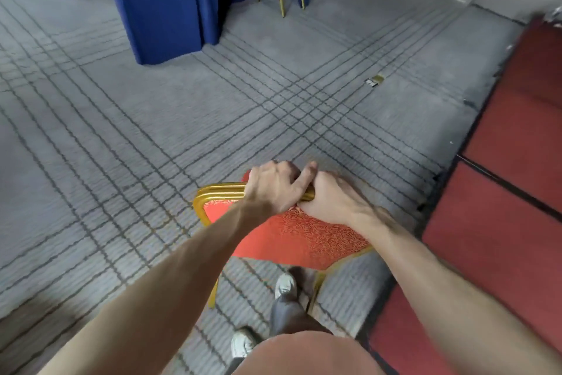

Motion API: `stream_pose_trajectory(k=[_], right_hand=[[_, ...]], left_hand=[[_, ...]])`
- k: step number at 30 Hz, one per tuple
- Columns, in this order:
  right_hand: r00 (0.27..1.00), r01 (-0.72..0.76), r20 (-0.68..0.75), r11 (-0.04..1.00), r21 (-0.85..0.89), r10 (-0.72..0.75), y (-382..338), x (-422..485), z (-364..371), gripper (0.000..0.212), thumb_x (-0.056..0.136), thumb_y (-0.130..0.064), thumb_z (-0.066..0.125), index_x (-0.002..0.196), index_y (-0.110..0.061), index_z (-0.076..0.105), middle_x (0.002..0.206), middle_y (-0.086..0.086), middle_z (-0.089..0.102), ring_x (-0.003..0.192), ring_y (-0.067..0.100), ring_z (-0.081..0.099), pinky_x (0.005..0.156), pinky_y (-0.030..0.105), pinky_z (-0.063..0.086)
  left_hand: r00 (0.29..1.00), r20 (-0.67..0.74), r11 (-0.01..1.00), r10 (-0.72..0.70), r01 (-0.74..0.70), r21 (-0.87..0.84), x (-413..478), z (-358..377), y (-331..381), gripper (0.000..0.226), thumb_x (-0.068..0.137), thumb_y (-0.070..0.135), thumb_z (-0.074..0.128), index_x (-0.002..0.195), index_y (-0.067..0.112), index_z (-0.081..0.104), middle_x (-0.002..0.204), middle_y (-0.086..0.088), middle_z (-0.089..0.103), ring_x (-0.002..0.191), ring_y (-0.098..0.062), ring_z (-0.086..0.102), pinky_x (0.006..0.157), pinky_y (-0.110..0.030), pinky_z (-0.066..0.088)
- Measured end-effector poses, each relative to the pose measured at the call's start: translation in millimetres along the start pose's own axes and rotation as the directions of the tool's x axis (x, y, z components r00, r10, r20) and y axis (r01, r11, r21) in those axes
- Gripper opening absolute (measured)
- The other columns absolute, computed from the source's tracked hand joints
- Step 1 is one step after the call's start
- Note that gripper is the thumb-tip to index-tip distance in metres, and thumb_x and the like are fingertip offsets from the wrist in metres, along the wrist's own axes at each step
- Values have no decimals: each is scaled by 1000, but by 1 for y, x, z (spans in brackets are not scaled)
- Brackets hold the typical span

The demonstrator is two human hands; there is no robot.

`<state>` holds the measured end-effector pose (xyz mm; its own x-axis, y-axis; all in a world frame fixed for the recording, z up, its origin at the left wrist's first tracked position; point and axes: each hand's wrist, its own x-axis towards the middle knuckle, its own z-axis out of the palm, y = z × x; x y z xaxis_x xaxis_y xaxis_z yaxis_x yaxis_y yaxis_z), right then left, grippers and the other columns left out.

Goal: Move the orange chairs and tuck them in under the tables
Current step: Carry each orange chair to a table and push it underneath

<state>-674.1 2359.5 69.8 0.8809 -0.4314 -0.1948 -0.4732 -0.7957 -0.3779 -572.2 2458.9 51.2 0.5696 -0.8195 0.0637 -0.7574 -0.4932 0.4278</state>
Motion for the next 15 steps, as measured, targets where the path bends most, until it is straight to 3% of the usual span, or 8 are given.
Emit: stream_pose_trajectory(k=[2, 3, 4, 6, 7, 9, 11, 15], right_hand=[[997, -68, -41, 996, -57, 65, 17, 7, 13, 40, 82, -48, 64, 104, -15, 65, 99, 14, 72, 100, 32, 67, 81, 34, 52], [994, -105, -48, 990, -89, 101, 25, 12, 18, 44, 82, -51, 62, 105, -14, 65, 101, 15, 71, 103, 33, 66, 85, 35, 51], [990, -133, -48, 985, -107, 129, 31, 19, 21, 48, 83, -52, 61, 108, -12, 65, 104, 16, 70, 106, 33, 65, 89, 36, 49], [987, -162, -37, 982, -98, 159, 45, 32, 23, 51, 85, -53, 61, 111, -9, 64, 107, 17, 68, 107, 34, 64, 92, 37, 47], [985, -175, -27, 980, -95, 173, 53, 39, 21, 49, 87, -52, 60, 110, -9, 65, 107, 16, 68, 106, 34, 64, 92, 37, 47], [984, -180, -4, 978, -108, 181, 72, 50, 18, 43, 88, -46, 57, 106, -9, 67, 102, 15, 70, 102, 33, 66, 89, 37, 49], [982, -188, 0, 974, -124, 190, 94, 61, 11, 35, 84, -41, 57, 95, -10, 70, 91, 12, 72, 93, 33, 68, 82, 37, 52], [971, -222, -107, 972, -72, 214, 124, 99, -16, 30, 80, -44, 60, 79, -16, 68, 76, 6, 70, 81, 30, 68, 75, 37, 55]], left_hand=[[997, 1, 996, 75, -75, 52, 15, 16, 2, 47, 104, 50, 29, 92, 21, 65, 82, -11, 69, 84, -38, 66, 67, -37, 47], [990, 36, 986, 136, -139, 95, 20, 20, 4, 36, 103, 40, 31, 104, 20, 61, 76, -12, 68, 72, -41, 65, 59, -38, 51], [986, 133, 991, 103, -113, 69, 25, 26, 3, 31, 98, 31, 32, 116, 17, 53, 69, -14, 65, 58, -40, 63, 48, -38, 50], [970, 179, 980, 165, -182, 80, 47, 60, -14, 45, 86, 24, 32, 127, 10, 42, 62, -14, 61, 42, -35, 56, 37, -32, 44], [951, 217, 948, 218, -259, 183, 60, 71, -16, 51, 85, 22, 30, 132, 5, 42, 64, -15, 61, 42, -34, 55, 37, -32, 44], [915, 256, 871, 310, -382, 310, 84, 90, -13, 60, 89, 20, 22, 142, 1, 43, 77, -17, 64, 53, -38, 61, 45, -37, 49], [881, 284, 785, 378, -468, 406, 104, 95, 3, 57, 92, 18, 23, 138, 6, 54, 82, -17, 66, 58, -40, 63, 50, -38, 51], [897, 198, 832, 394, -440, 338, 162, 94, 23, 42, 106, 31, 25, 143, 24, 43, 113, -7, 68, 95, -39, 65, 65, -34, 35]])
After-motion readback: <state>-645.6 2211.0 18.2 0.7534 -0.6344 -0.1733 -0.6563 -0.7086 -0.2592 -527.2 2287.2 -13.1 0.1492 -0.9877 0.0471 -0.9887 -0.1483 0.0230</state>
